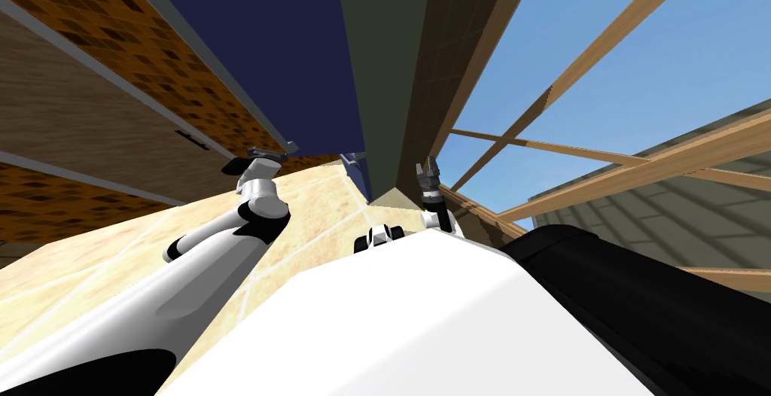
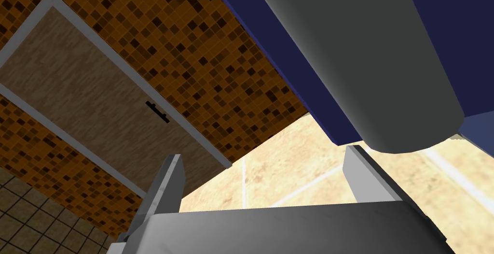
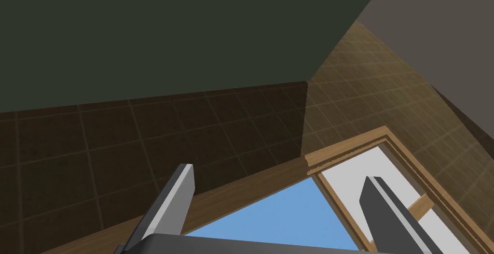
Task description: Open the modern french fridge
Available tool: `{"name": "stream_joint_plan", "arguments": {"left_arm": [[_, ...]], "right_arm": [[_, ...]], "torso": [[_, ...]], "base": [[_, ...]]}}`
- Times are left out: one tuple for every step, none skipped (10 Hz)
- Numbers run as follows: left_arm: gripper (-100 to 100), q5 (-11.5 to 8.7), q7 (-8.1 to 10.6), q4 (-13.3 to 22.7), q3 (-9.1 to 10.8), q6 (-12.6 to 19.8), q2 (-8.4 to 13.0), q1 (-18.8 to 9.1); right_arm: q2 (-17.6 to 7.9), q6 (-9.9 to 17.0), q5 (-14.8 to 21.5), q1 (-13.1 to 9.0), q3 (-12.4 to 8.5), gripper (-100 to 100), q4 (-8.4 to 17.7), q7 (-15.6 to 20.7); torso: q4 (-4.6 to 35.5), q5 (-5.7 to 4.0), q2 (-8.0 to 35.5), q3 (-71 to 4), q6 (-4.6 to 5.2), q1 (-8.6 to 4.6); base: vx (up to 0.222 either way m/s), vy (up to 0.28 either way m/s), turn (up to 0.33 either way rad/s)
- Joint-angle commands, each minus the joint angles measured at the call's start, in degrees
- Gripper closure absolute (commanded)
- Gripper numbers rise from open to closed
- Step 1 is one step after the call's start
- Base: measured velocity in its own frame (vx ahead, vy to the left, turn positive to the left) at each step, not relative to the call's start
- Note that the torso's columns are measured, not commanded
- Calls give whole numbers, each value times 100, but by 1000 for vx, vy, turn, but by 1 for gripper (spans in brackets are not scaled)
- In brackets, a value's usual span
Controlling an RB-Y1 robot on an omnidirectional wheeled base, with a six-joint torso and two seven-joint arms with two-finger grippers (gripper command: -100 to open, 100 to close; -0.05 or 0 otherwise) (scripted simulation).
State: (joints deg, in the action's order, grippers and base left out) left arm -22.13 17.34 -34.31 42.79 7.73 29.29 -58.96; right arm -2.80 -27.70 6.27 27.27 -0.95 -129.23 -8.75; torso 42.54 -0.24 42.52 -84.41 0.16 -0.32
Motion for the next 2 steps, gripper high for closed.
{"name": "stream_joint_plan", "arguments": {"left_arm": [[0,2,-2,9,2,5,-2,14],[0,3,-4,16,3,9,-4,25]], "right_arm": [[0,0,0,0,0,0,0,0],[0,0,0,0,0,0,0,0]], "torso": [[-5,5,-6,-4,-4,7],[-9,9,-10,-7,-7,13]], "base": [[0,0,0],[0,0,0]]}}
